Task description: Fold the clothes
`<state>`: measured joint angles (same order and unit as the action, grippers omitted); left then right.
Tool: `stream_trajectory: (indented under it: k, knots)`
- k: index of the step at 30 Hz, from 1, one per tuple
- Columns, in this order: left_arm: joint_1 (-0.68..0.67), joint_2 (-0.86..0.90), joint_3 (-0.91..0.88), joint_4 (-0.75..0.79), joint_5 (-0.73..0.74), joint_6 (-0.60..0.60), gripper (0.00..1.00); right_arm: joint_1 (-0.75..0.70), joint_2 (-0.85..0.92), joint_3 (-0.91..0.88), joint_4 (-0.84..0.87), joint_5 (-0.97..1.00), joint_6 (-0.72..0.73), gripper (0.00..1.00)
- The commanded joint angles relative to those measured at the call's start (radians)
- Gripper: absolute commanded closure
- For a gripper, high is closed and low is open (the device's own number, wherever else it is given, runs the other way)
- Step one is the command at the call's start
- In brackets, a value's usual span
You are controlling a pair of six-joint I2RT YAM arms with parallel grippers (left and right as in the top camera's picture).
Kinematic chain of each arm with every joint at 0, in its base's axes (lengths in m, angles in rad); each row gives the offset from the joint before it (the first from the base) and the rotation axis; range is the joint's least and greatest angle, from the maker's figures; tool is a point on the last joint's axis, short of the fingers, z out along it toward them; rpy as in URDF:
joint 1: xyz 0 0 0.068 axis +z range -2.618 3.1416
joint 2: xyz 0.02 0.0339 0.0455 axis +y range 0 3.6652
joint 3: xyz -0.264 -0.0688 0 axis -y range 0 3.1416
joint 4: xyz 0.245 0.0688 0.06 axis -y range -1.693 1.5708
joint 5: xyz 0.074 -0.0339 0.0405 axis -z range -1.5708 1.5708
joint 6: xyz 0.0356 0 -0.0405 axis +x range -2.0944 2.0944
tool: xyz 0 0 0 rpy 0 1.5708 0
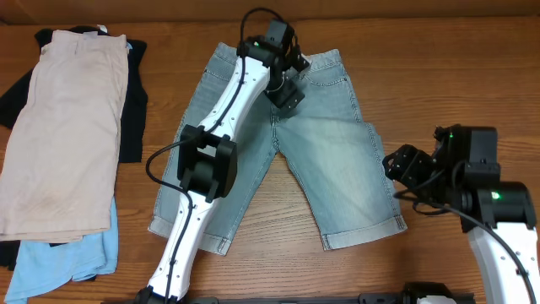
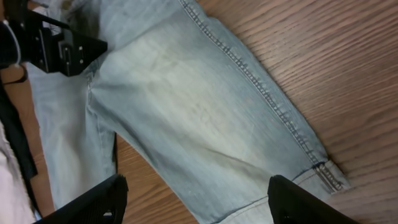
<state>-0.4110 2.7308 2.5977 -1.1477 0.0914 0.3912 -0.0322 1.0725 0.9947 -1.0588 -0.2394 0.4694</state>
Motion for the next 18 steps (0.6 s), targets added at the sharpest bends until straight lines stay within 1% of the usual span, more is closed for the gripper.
stream_trajectory:
  k: [1,5,8,12,14,18]
  knots:
    - [0.007,-0.003,0.007,-0.022,-0.092,-0.065,0.00,-0.002,0.034,0.007,0.019,-0.005,-0.010,0.24]
    - [0.026,-0.003,0.007,-0.080,-0.169,-0.180,0.00,-0.002,0.096,0.007,0.047,-0.006,-0.010,0.24]
    - [0.061,-0.003,0.007,-0.134,-0.239,-0.312,0.00,-0.001,0.148,0.006,0.069,-0.005,-0.010,0.24]
    - [0.128,-0.003,0.007,-0.183,-0.243,-0.456,0.00,-0.001,0.221,0.006,0.099,-0.005,-0.010,0.24]
    - [0.167,-0.003,0.007,-0.193,-0.204,-0.498,0.00,0.000,0.267,0.006,0.121,-0.005,-0.011,0.24]
    - [0.255,-0.003,0.008,-0.195,-0.001,-0.534,0.00,0.005,0.369,0.006,0.158,-0.004,-0.030,0.24]
